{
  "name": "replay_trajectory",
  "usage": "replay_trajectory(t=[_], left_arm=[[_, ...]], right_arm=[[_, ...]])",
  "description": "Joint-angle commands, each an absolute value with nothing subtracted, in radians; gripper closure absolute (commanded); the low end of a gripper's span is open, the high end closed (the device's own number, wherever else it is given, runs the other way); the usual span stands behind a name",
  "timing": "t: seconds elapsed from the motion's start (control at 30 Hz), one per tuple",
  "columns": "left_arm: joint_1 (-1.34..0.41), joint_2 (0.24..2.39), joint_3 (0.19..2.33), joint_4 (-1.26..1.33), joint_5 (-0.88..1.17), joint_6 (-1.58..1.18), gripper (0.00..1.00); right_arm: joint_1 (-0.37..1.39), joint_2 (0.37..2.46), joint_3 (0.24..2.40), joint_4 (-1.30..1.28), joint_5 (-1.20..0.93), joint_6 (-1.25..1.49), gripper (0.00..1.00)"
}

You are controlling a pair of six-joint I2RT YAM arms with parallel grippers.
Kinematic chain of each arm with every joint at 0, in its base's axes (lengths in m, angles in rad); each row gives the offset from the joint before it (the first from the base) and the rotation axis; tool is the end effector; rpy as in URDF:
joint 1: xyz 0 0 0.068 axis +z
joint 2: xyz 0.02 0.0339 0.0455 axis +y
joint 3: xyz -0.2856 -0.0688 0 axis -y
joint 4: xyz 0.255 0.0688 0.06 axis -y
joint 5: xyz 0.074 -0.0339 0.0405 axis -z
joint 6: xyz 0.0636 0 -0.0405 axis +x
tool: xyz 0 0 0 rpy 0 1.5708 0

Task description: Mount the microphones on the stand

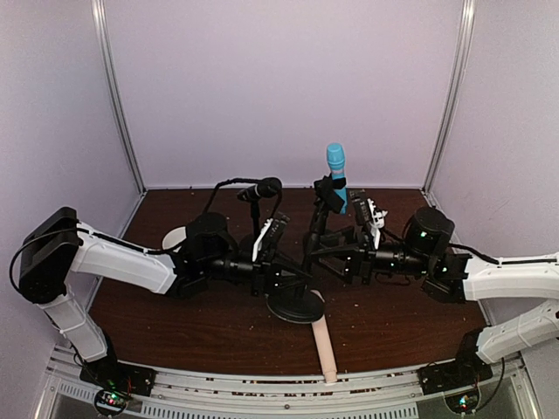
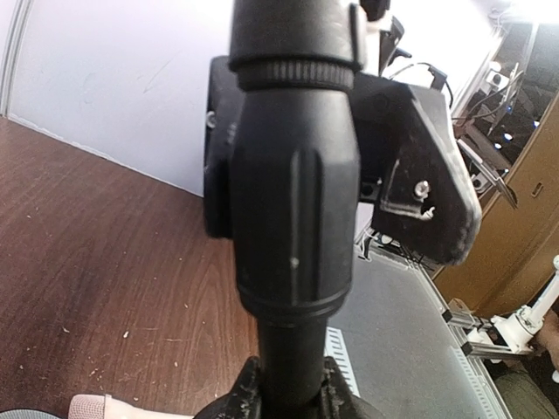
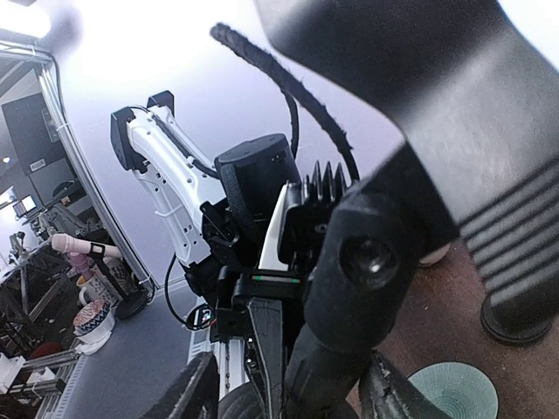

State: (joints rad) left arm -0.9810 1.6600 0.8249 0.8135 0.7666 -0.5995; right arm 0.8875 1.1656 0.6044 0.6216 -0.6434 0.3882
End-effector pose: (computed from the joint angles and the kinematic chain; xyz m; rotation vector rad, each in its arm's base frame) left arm 0.1752 -0.3410 0.2466 1.0326 1.6231 -1.7520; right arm 0.1471 0.2411 0.2986 -0.9593 1.4329 1.4635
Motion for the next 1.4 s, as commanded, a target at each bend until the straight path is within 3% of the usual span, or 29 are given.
replay_trajectory(t=[0.0,0.13,0.27,0.37,0.43,0.57,0.67,0.7,0.73,0.87,1.0,1.13,1.37], left_arm=[[-0.988,1.618,0.845,0.907,0.793,-0.597,1.00],[-0.988,1.618,0.845,0.898,0.793,-0.593,1.00],[-0.988,1.614,0.851,0.869,0.771,-0.578,1.00],[-0.991,1.593,0.862,0.768,0.637,-0.517,1.00],[-1.012,1.556,0.880,0.602,0.403,-0.412,1.00],[-1.078,1.529,0.918,0.428,-0.027,-0.331,1.00],[-1.097,1.546,0.946,0.385,-0.127,-0.311,1.00],[-1.097,1.548,0.950,0.381,-0.127,-0.310,1.00],[-1.097,1.546,0.945,0.390,-0.110,-0.308,1.00],[-1.096,1.521,0.914,0.438,0.005,-0.280,1.00],[-1.090,1.486,0.875,0.501,0.174,-0.254,1.00],[-1.075,1.462,0.842,0.576,0.350,-0.259,1.00],[-1.062,1.511,0.834,0.739,0.621,-0.332,1.00]], right_arm=[[0.886,1.187,0.652,0.700,-0.695,0.410,0.47],[0.885,1.199,0.656,0.697,-0.695,0.414,0.56],[0.885,1.203,0.668,0.643,-0.629,0.404,0.78],[0.895,1.201,0.677,0.593,-0.508,0.413,0.99],[0.931,1.192,0.696,0.526,-0.359,0.404,1.00],[1.040,1.200,0.777,0.256,0.139,0.463,1.00],[1.056,1.245,0.819,0.215,0.176,0.498,1.00],[1.057,1.252,0.828,0.213,0.161,0.496,0.99],[1.056,1.251,0.832,0.217,0.141,0.492,0.92],[1.036,1.192,0.808,0.250,-0.012,0.435,0.57],[0.991,1.115,0.720,0.323,-0.249,0.372,0.40],[0.949,1.074,0.634,0.412,-0.497,0.349,0.28],[0.943,1.034,0.546,0.540,-0.573,0.325,0.32]])
